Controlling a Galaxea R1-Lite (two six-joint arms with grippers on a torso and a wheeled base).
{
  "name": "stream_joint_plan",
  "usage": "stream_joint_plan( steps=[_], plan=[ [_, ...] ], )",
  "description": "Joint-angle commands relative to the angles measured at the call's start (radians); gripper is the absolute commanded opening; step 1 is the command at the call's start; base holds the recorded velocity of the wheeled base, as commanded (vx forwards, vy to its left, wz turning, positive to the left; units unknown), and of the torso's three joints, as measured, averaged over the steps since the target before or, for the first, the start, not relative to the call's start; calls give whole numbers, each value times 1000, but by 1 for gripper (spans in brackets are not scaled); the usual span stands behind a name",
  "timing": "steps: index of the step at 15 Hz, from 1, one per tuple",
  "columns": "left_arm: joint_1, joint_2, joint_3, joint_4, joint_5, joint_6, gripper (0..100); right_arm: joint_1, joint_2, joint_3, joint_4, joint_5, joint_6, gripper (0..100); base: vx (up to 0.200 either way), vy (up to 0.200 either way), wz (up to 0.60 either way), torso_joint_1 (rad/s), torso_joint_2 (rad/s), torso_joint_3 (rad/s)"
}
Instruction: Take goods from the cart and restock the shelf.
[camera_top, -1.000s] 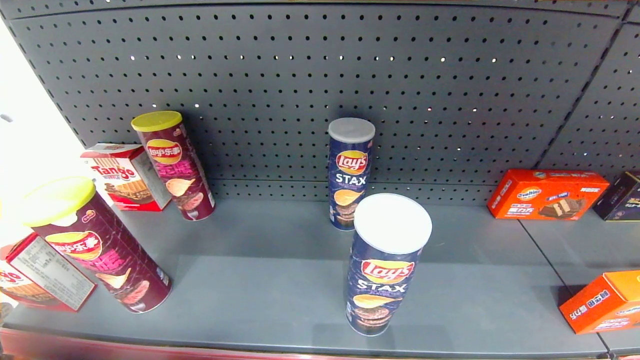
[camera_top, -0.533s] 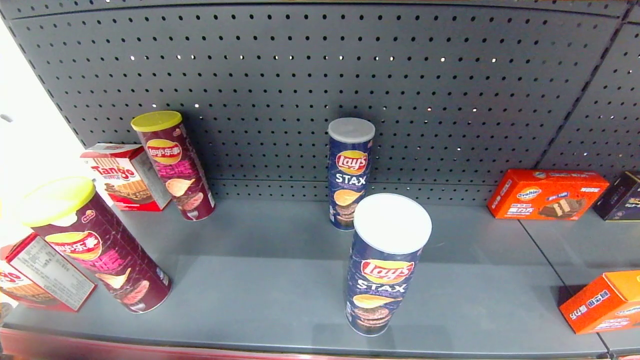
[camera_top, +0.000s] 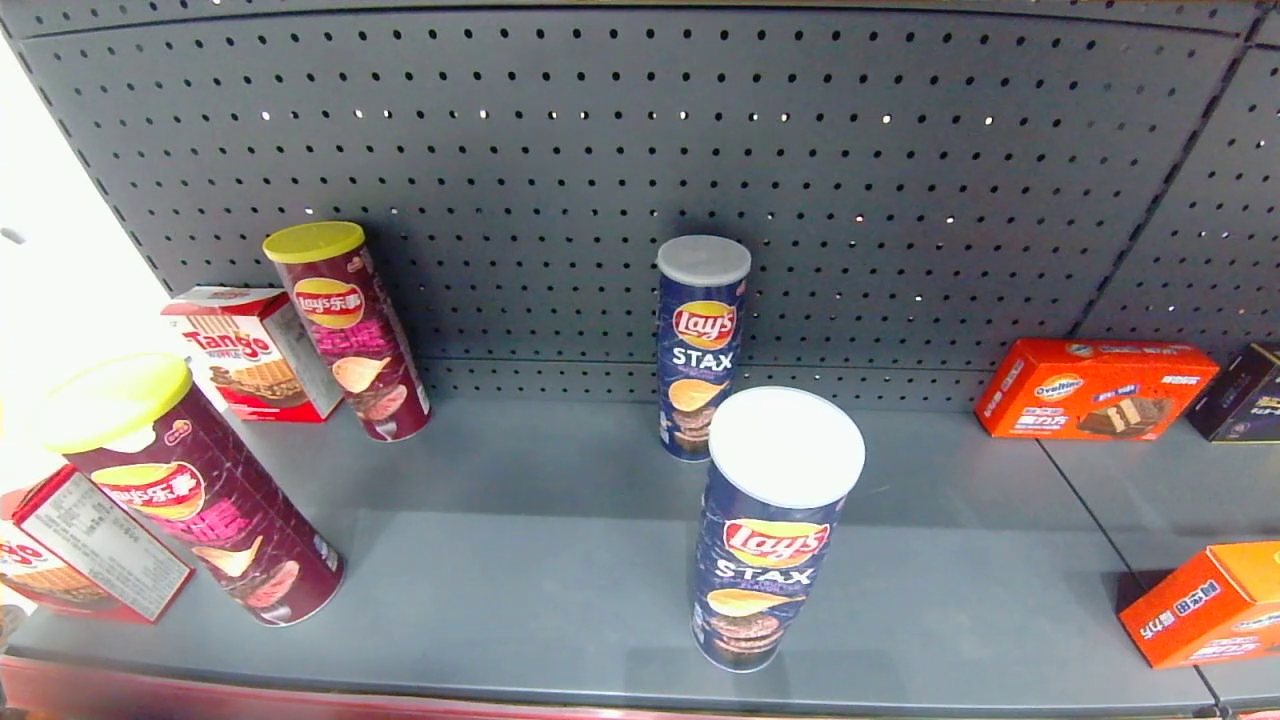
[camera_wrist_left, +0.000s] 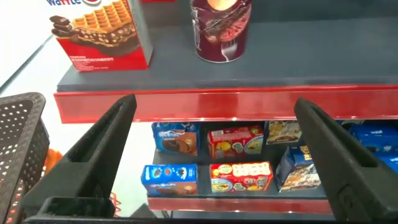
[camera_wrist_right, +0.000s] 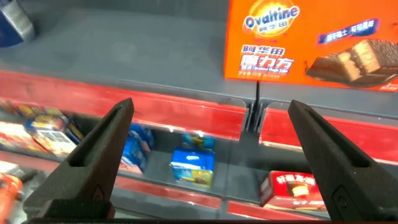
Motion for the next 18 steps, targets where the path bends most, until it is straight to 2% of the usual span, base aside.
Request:
stream_joint_plan(
  steps=[1,3,4,5,6,8,9,10,12,14,18],
  plan=[
    [1,5,0,-1,1,0,100,-4,67,-133,3,6,67,100,0,0,0,0,0,0],
    [1,5,0,-1,-1,0,100,19,38,-108,17,60,99,100,0,0,0,0,0,0],
    [1,5,0,-1,-3,0,100,33,98,-160,17,69,97,100,0,0,0,0,0,0],
    [1,5,0,-1,-3,1,100,43,208,-245,14,75,90,100,0,0,0,0,0,0],
    [1,5,0,-1,-3,0,100,70,374,-389,12,137,84,100,0,0,0,0,0,0],
    [1,5,0,-1,-4,1,100,131,590,-574,9,249,85,100,0,0,0,0,0,0],
    [1,5,0,-1,-4,1,100,134,598,-579,9,252,85,100,0,0,0,0,0,0],
    [1,5,0,-1,-3,1,100,186,716,-651,-11,273,79,100,0,0,0,0,0,0],
    [1,5,0,-1,-3,1,100,274,865,-680,-50,264,59,100,0,0,0,0,0,0],
    [1,5,0,-1,-3,1,100,304,951,-671,-63,224,-36,100,0,0,0,0,0,0],
    [1,5,0,-1,-3,1,100,349,1011,-611,-95,193,-79,100,0,0,0,0,0,0]
  ],
)
